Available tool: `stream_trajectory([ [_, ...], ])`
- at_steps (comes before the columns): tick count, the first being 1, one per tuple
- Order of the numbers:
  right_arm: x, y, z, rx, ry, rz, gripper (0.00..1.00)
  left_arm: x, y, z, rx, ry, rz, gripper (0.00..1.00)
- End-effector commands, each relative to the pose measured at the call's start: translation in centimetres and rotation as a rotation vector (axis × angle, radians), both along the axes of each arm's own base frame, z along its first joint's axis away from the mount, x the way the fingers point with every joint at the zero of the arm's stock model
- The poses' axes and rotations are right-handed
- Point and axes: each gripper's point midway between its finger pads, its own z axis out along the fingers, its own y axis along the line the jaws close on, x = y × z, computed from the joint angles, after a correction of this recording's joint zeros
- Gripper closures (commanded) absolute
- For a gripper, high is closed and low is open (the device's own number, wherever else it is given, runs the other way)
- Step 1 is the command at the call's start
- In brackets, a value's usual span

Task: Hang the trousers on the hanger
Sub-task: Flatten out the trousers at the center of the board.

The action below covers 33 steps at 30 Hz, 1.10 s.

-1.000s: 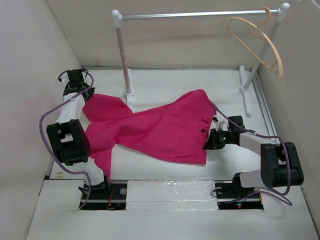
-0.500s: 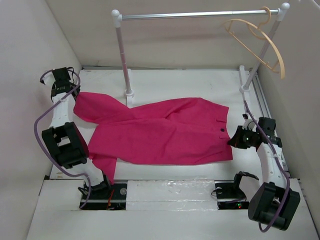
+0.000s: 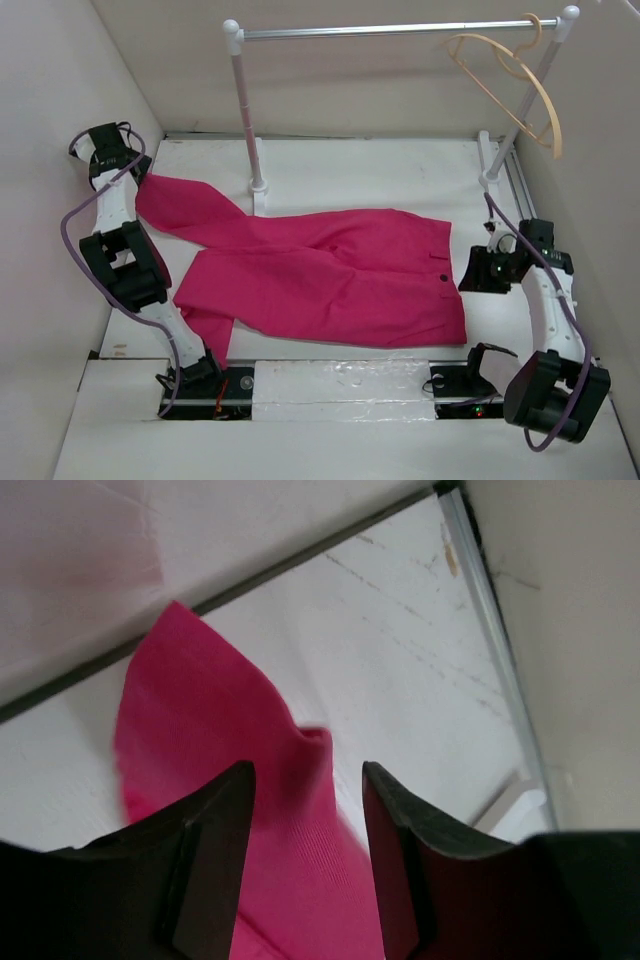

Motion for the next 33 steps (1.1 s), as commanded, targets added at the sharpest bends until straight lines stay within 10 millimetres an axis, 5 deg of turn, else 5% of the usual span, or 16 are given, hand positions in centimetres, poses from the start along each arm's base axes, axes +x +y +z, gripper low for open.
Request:
stream_trajectory([
  [1,4.8,-1.3,3.8,-0.068,-0.161,0.044,0.4,1.2,-1.3,1.7,-0.006,-0.05,-0.1,0.55],
  [2,7.3,-0.1,4.9,-0.022,-0.229,0.084,0.37,0.3,-2.3,0.8,-0.017,-0.036,-0.111,0.24],
  [4,8.6,0.5,5.4,-0.005,-0.268,0.098,0.37,-0.1,-2.6,0.5,-0.021,-0.033,-0.115,0.19],
  [7,10.0,3.0,6.4,-0.021,-0.325,0.147,0.5,-2.7,-4.3,-1.0,-0.002,0.02,-0.113,0.19],
  [9,10.3,5.3,7.3,-0.029,-0.38,0.214,0.92,-4.5,-4.7,0.6,0.011,-0.026,-0.089,0.26],
  [10,10.3,5.8,7.3,-0.046,-0.391,0.224,1.0,-6.3,-4.8,-1.5,0.008,0.017,-0.061,0.39],
  [12,10.1,7.4,7.5,-0.035,-0.429,0.272,1.0,-7.7,-5.2,-0.8,0.023,-0.029,-0.046,0.45],
  [13,9.6,9.0,7.4,-0.026,-0.432,0.326,1.0,-9.3,-4.8,-3.3,-0.018,0.008,-0.034,0.45],
  [15,8.9,10.3,6.9,-0.023,-0.426,0.367,1.0,-9.7,-4.6,-5.1,-0.071,0.021,-0.045,0.43],
  [16,8.4,11.2,6.8,-0.028,-0.427,0.401,0.97,-9.0,-5.7,-5.7,-0.114,0.024,-0.113,0.4],
  [17,8.2,11.6,6.7,-0.031,-0.428,0.421,0.84,-8.7,-5.6,-6.4,-0.129,0.041,-0.136,0.39],
  [18,8.0,12.0,6.7,-0.031,-0.427,0.435,0.76,-8.6,-6.2,-8.9,-0.184,0.114,-0.169,0.37],
  [23,7.9,12.5,6.4,-0.059,-0.433,0.468,0.46,-7.0,-5.7,-11.0,-0.214,0.168,-0.19,0.3],
  [27,10.3,9.8,5.5,-0.093,-0.425,0.349,0.32,-5.6,-6.2,-11.7,-0.25,0.115,-0.211,0.26],
  [33,15.2,4.5,2.3,-0.134,-0.354,0.122,0.31,-4.7,-7.7,-13.2,-0.245,0.148,-0.255,0.28],
])
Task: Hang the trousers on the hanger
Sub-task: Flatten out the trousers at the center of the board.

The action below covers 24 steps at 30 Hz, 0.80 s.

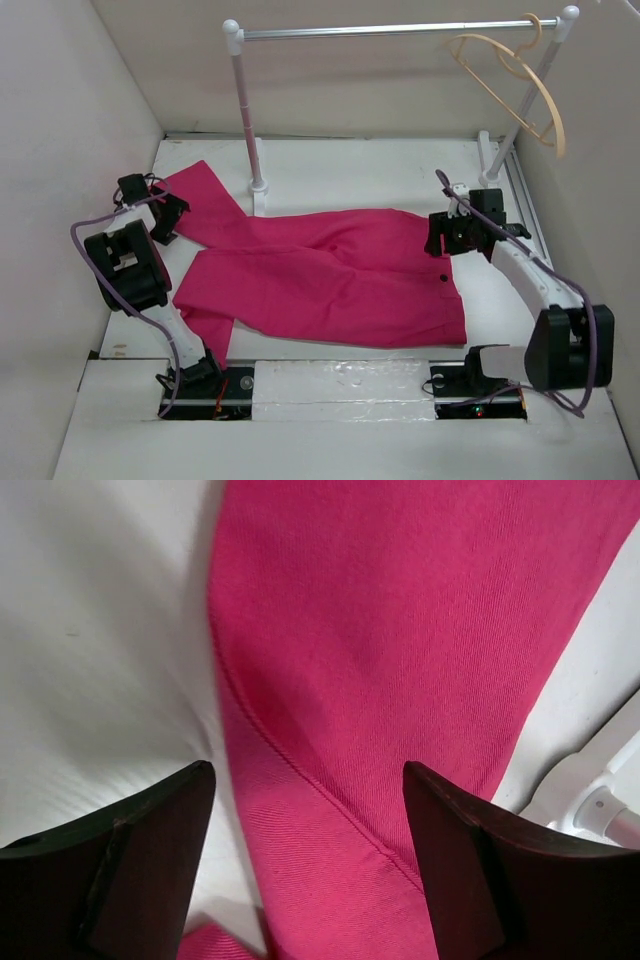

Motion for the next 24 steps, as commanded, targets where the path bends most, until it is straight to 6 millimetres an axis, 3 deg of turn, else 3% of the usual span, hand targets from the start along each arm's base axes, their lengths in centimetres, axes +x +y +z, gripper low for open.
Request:
stream_trajectory([
  [1,3.9,-3.1,-0.4,-0.028,-0.068,-0.144,0.31,1.5,-0.4,0.8,0.012,-0.046,-0.033,0.29],
  [4,6.4,-5.8,-3.2,-0.007,-0.033,-0.232,0.29,1.5,-0.1,0.5,0.027,-0.039,-0.032,0.37],
  [8,8.4,-5.3,-4.4,0.072,-0.087,-0.224,0.29,1.4,-0.2,-0.1,0.02,-0.031,-0.038,0.39],
  [12,9.4,-5.1,-7.0,0.069,-0.025,-0.218,0.29,1.4,-0.4,-0.8,0.014,-0.028,-0.045,0.47],
  [14,9.7,-4.5,-7.3,0.094,-0.017,-0.198,0.46,1.3,-0.6,-0.9,0.006,-0.031,-0.053,0.75],
  [15,9.9,-4.1,-7.4,0.129,-0.018,-0.205,0.65,1.1,-0.4,-0.7,0.013,-0.025,-0.043,1.0],
  [17,9.6,-4.0,-7.5,0.137,-0.014,-0.206,0.84,1.0,-0.4,0.1,0.022,-0.037,-0.042,1.0],
  [19,9.5,-3.9,-7.1,0.14,-0.026,-0.202,0.97,0.6,-0.2,1.1,0.047,-0.048,-0.028,1.0],
  [20,9.1,-4.4,-7.0,0.132,-0.027,-0.217,1.0,0.4,-0.1,3.0,0.066,-0.088,-0.022,1.0],
  [22,8.6,-5.1,-6.7,0.114,-0.03,-0.242,1.0,-0.5,0.2,4.6,0.097,-0.1,0.013,1.0],
  [24,8.2,-6.0,-5.7,0.091,-0.036,-0.272,1.0,-1.7,0.3,8.3,0.139,-0.149,0.047,1.0],
])
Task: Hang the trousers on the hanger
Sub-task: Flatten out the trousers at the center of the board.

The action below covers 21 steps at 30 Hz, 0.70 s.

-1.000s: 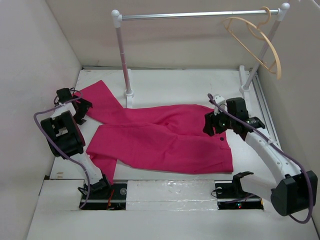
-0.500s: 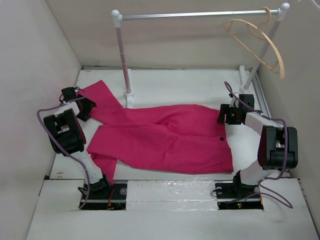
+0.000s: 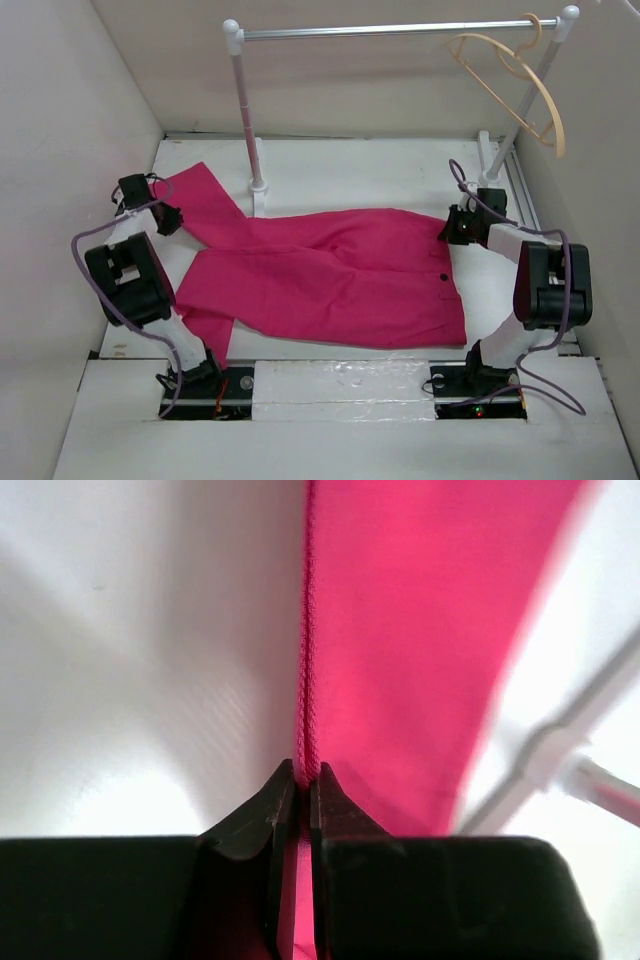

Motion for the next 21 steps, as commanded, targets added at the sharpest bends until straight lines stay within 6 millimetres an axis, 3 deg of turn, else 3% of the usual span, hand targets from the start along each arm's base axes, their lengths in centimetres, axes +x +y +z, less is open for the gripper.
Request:
stream_trajectory([
  [1,0.1,-1.9,2.5,-0.049,-0.055,-0.068,1.0,-1.3,0.5,7.9,0.102,-0.142,0.051,1.0],
  [2,0.2,-2.2,3.3,-0.062,-0.072,-0.077,1.0,-2.5,0.3,11.0,0.134,-0.191,0.061,1.0],
  [4,-0.3,-3.5,3.8,-0.101,-0.059,-0.132,1.0,-4.1,0.2,13.9,0.191,-0.227,0.072,1.0],
  [5,-0.3,-3.7,4.2,-0.106,-0.068,-0.153,1.0,-6.0,0.2,16.7,0.237,-0.268,0.099,1.0],
  [7,-0.5,-4.4,5.3,-0.127,-0.088,-0.194,1.0,-7.5,-0.1,20.2,0.291,-0.311,0.11,1.0],
  [8,-0.7,-4.9,5.5,-0.132,-0.085,-0.22,1.0,-9.3,-0.9,20.8,0.301,-0.271,0.106,1.0],
  [10,-1.2,-5.3,5.7,-0.15,-0.073,-0.238,1.0,-9.9,-2.0,22.4,0.376,-0.253,0.082,1.0],
  [13,-2.0,-6.2,6.2,-0.175,-0.061,-0.273,1.0,-10.7,-2.3,21.2,0.399,-0.194,0.037,1.0],
  [16,-2.6,-6.9,6.9,-0.178,-0.073,-0.296,1.0,-9.8,-2.1,20.8,0.409,-0.183,0.018,1.0],
  [18,-3.2,-7.6,7.4,-0.195,-0.062,-0.304,1.0,-8.4,-1.9,19.6,0.411,-0.14,-0.018,1.0],
  [19,-3.4,-8.2,8.0,-0.211,-0.068,-0.322,1.0,-7.6,-1.6,20.1,0.422,-0.141,-0.024,1.0],
  [20,-3.7,-8.4,8.7,-0.229,-0.083,-0.319,1.0,-6.6,-1.2,18.3,0.416,-0.081,-0.039,1.0],
  [21,-3.9,-8.8,9.1,-0.242,-0.09,-0.33,1.0,-5.8,-0.8,17.8,0.43,-0.059,-0.051,1.0],
])
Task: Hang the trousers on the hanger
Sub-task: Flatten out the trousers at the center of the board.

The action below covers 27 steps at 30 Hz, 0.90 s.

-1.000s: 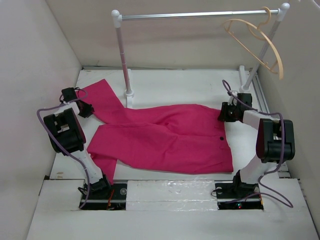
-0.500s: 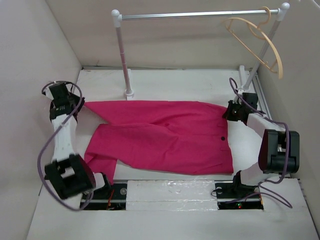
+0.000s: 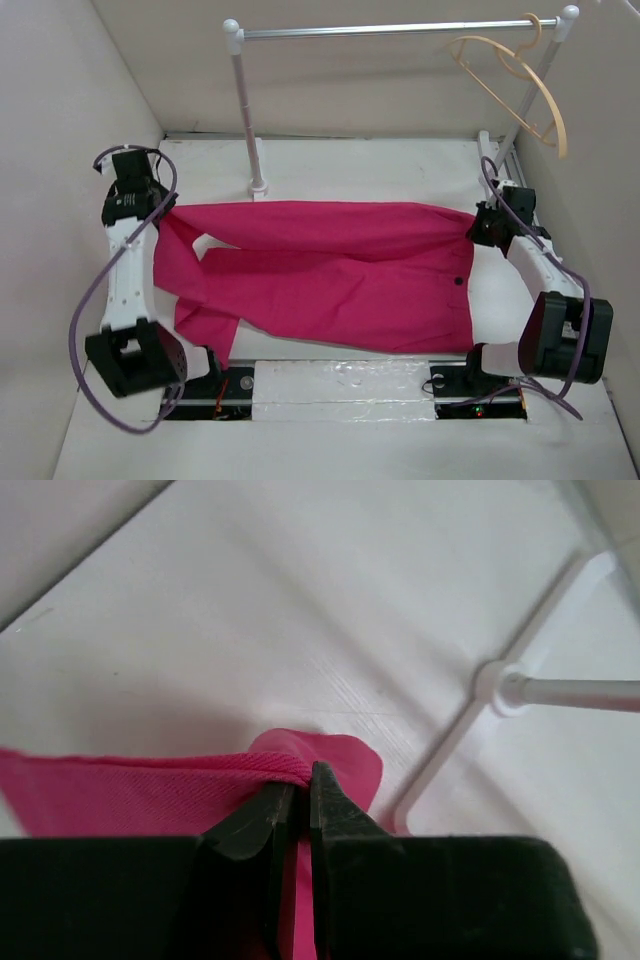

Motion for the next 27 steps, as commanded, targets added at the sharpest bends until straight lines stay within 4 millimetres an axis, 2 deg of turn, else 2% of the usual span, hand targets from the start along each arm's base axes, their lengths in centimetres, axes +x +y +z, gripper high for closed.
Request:
stream_trajectory([
  [1,-0.4,-3.5,2.8,-0.125,-0.05,-0.091,1.0,2.4,2.4,-0.3,0.094,0.053,0.005,1.0],
  [2,-0.3,-4.1,2.9,-0.148,-0.055,-0.111,1.0,3.8,2.8,-2.3,0.089,0.102,0.003,1.0],
  [3,0.2,-4.6,3.2,-0.156,-0.07,-0.123,1.0,4.6,3.3,-2.8,0.101,0.116,0.012,1.0],
  [4,0.4,-5.3,3.2,-0.167,-0.065,-0.142,1.0,5.9,3.4,-2.1,0.114,0.098,0.008,1.0],
  [5,0.9,-5.4,3.0,-0.165,-0.056,-0.142,1.0,7.7,3.0,-3.7,0.112,0.122,-0.01,1.0],
  [6,1.9,-6.0,1.5,-0.174,-0.003,-0.147,1.0,9.9,2.7,-3.9,0.139,0.104,-0.012,1.0],
  [7,2.4,-6.3,2.4,-0.184,-0.022,-0.157,1.0,10.3,2.8,-3.0,0.144,0.081,-0.011,1.0],
  [8,2.9,-6.5,2.0,-0.186,-0.009,-0.157,1.0,11.8,2.6,-4.5,0.14,0.1,-0.019,1.0],
  [9,3.4,-6.4,0.6,-0.187,0.035,-0.151,1.0,12.9,2.1,-4.8,0.134,0.101,-0.032,1.0],
  [10,4.2,-7.3,1.5,-0.216,0.023,-0.179,1.0,14.4,2.4,-3.4,0.139,0.06,-0.027,1.0],
  [11,4.6,-7.3,1.3,-0.224,0.03,-0.185,1.0,15.7,2.0,-4.8,0.133,0.074,-0.038,1.0],
  [12,4.8,-7.6,1.4,-0.234,0.029,-0.199,1.0,16.7,1.2,-4.7,0.132,0.064,-0.061,0.91],
  [13,5.2,-8.1,1.6,-0.249,0.025,-0.218,1.0,17.7,1.3,-3.3,0.141,0.025,-0.064,0.8],
  [14,5.5,-8.1,2.1,-0.25,0.008,-0.221,0.93,18.4,0.6,-3.4,0.154,0.027,-0.089,0.65],
  [15,5.7,-8.1,2.4,-0.25,-0.006,-0.216,0.85,18.7,0.2,-3.1,0.161,0.022,-0.102,0.3],
  [16,6.1,-7.3,2.8,-0.223,-0.027,-0.179,0.59,19.0,0.2,-2.4,0.164,0.011,-0.107,0.2],
  [17,7.0,-6.3,3.5,-0.196,-0.048,-0.137,0.47,18.3,0.2,-2.8,0.164,0.032,-0.101,0.1],
  [18,6.3,-6.1,3.0,-0.191,-0.012,-0.133,0.46,18.2,0.3,-2.8,0.167,0.033,-0.096,0.07],
  [19,6.3,-5.0,3.0,-0.19,-0.001,-0.064,0.39,16.8,0.3,-3.2,0.165,0.055,-0.091,0.07],
  [20,5.8,-4.4,2.8,-0.175,0.007,-0.031,0.39,15.6,0.2,-2.0,0.169,0.034,-0.082,0.07],
  [21,5.6,-2.4,2.8,-0.147,-0.009,0.03,0.39,14.5,0.3,-1.9,0.166,0.025,-0.064,0.08],
  [22,5.2,-0.9,2.8,-0.122,-0.024,0.076,0.4,12.1,0.0,-5.5,0.151,0.099,-0.065,0.09],
  [23,4.7,0.2,4.4,-0.122,-0.081,0.099,0.41,11.0,-0.1,-3.2,0.157,0.011,-0.052,0.11],
  [24,3.2,1.3,3.1,-0.108,-0.06,0.124,0.43,9.8,-0.6,-4.1,0.126,0.004,-0.043,0.16],
  [25,2.5,3.2,2.9,-0.08,-0.071,0.18,0.61,7.2,-0.6,-7.9,0.093,0.07,-0.038,0.17],
  [26,1.8,4.0,3.7,-0.072,-0.105,0.203,0.76,6.3,0.3,-7.0,0.076,0.017,-0.007,0.2],
  [27,0.4,4.8,2.6,-0.054,-0.085,0.23,0.96,5.4,-0.1,-8.4,0.033,0.025,-0.015,0.26],
])
